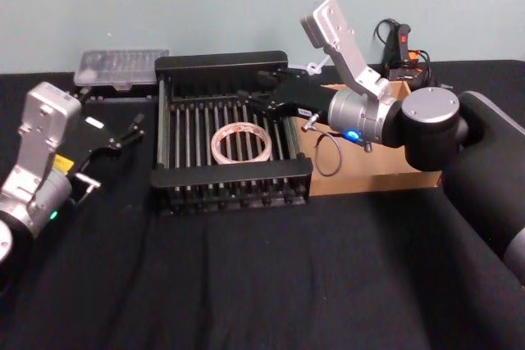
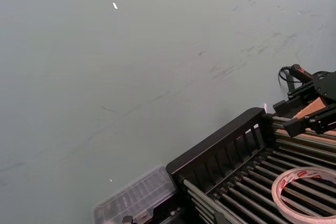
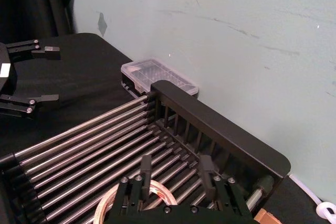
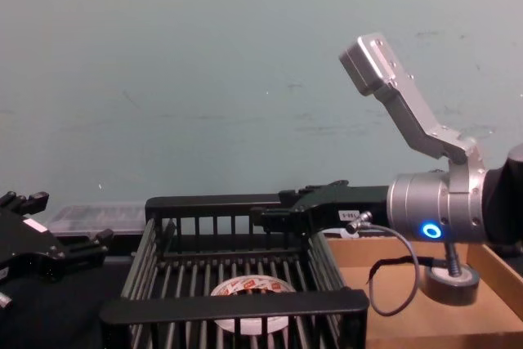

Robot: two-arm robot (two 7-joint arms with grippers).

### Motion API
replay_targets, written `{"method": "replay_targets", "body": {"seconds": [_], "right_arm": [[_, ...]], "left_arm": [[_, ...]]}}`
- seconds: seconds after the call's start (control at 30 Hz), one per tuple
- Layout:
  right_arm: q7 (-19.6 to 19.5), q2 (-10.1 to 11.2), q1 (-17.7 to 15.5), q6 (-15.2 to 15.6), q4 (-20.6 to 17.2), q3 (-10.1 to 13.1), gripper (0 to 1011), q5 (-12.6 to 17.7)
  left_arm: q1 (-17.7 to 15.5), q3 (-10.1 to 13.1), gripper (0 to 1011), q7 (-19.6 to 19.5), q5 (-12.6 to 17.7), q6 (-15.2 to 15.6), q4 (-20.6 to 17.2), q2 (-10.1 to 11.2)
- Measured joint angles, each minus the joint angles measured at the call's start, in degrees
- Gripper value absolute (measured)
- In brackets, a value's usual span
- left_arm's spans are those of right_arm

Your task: Pick up the white tape and place it into the black box , Pick up the silver tape and place it into the brown box.

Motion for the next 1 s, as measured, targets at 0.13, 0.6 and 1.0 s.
{"method": "replay_targets", "body": {"seconds": [0.13, 0.6, 1.0], "right_arm": [[0.0, 0.02, -0.01, 0.0, -0.03, 0.0, 681, 0.03], [0.0, 0.03, -0.01, 0.0, -0.05, 0.0, 1000, 0.07], [0.12, 0.19, -0.23, 0.01, -0.51, 0.12, 1002, 0.05]], "left_arm": [[0.0, 0.0, 1001, 0.0, 0.0, 0.0, 0.0, 0.0], [0.0, 0.0, 1002, 0.0, 0.0, 0.0, 0.0, 0.0], [0.0, 0.0, 1001, 0.0, 0.0, 0.0, 0.0, 0.0]]}}
